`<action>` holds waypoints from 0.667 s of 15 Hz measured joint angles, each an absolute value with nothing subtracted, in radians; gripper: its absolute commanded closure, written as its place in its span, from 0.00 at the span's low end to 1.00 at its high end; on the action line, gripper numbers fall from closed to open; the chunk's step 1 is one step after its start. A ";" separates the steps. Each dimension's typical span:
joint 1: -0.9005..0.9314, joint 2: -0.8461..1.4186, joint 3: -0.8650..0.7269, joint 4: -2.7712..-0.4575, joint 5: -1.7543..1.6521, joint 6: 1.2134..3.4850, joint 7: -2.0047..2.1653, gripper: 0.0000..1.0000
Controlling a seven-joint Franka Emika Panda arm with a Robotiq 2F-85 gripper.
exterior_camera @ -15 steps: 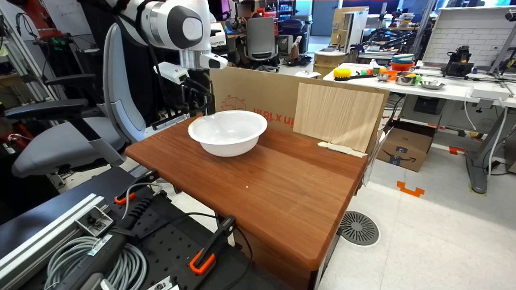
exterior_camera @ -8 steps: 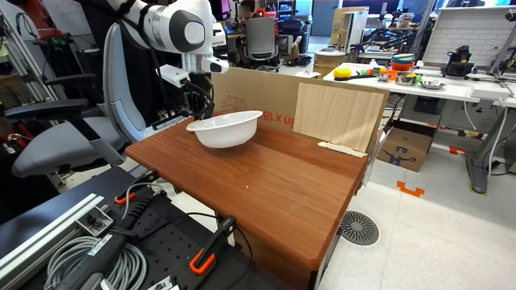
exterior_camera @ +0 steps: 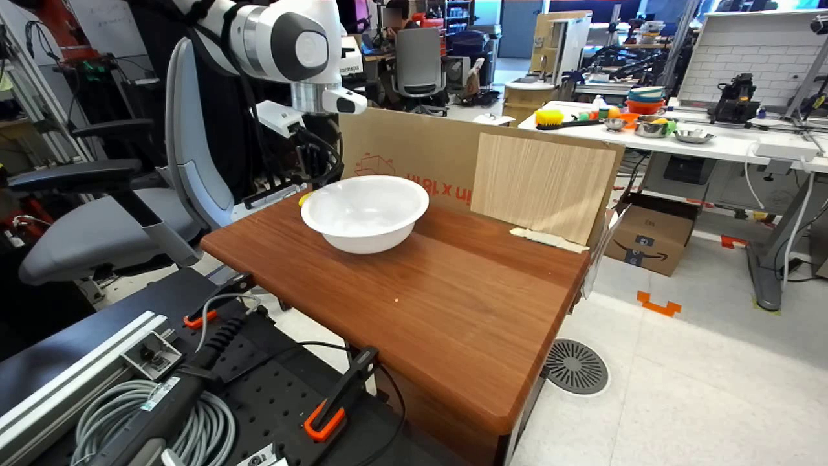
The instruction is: Place the corn toy in the bowl
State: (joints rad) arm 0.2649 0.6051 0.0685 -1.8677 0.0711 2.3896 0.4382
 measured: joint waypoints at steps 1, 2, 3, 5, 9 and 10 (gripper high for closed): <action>0.265 0.598 0.072 -1.868 0.071 2.391 0.438 0.93; 0.266 0.587 0.076 -1.868 0.071 2.391 0.438 0.93; 0.266 0.573 0.080 -1.868 0.071 2.392 0.438 0.93; 0.267 0.542 0.087 -1.868 0.071 2.392 0.438 0.93; 0.265 0.446 0.094 -1.878 0.087 2.392 0.436 0.93; 0.262 0.415 0.093 -1.886 0.089 2.391 0.436 0.93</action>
